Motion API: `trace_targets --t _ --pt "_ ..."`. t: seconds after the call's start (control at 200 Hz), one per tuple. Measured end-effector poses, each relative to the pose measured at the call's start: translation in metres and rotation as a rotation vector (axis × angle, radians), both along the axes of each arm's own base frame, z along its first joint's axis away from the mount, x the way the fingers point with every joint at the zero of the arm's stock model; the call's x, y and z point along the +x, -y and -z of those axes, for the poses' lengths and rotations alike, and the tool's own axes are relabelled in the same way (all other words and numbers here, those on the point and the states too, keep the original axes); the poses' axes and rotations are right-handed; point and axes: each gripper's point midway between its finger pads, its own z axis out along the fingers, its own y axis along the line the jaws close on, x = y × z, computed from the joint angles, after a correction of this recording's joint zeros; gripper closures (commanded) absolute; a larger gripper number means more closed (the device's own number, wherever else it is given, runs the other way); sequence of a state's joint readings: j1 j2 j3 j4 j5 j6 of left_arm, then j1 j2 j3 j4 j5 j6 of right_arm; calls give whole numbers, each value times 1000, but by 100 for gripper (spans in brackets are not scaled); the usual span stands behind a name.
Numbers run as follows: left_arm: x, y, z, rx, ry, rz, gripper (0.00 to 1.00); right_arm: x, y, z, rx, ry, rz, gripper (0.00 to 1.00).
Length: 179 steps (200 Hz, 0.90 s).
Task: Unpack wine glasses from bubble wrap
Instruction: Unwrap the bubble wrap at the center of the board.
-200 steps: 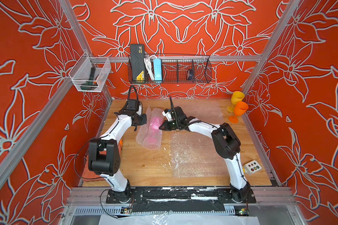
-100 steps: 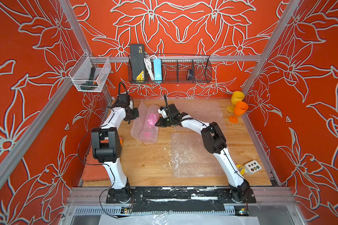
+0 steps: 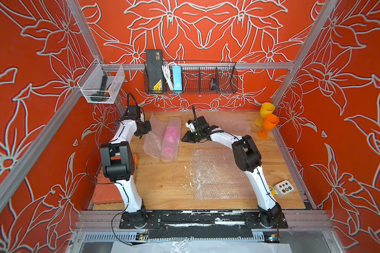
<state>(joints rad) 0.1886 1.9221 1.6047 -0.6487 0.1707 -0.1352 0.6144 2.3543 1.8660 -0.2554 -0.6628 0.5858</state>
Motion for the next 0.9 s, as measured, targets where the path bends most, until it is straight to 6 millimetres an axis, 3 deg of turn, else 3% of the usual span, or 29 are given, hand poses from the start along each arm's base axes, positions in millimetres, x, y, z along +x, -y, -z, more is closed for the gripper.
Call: trace_targets --t 0.155,0.315,0.47,0.701,0.746,0.821,0.896 --pt "1 -15 2 -7 -4 -29 100 -1 10 -37 28 56 4 74" --pt "-5 -47 1 -21 -1 -97 100 -5 16 -63 49 99 1 74" --pt "-9 -67 4 -34 -3 -136 99 -9 19 -58 43 87 -3 74" --pt "6 -67 24 -57 -29 -124 94 -24 11 -51 40 62 -36 73" --pt "8 -68 29 -61 -40 -126 88 -29 5 -52 41 62 -49 73" --pt "10 -70 35 -73 -50 -136 68 -39 -8 -57 47 69 -78 73" --pt "8 -70 37 -78 -57 -134 61 -47 -27 -70 66 91 -113 73"
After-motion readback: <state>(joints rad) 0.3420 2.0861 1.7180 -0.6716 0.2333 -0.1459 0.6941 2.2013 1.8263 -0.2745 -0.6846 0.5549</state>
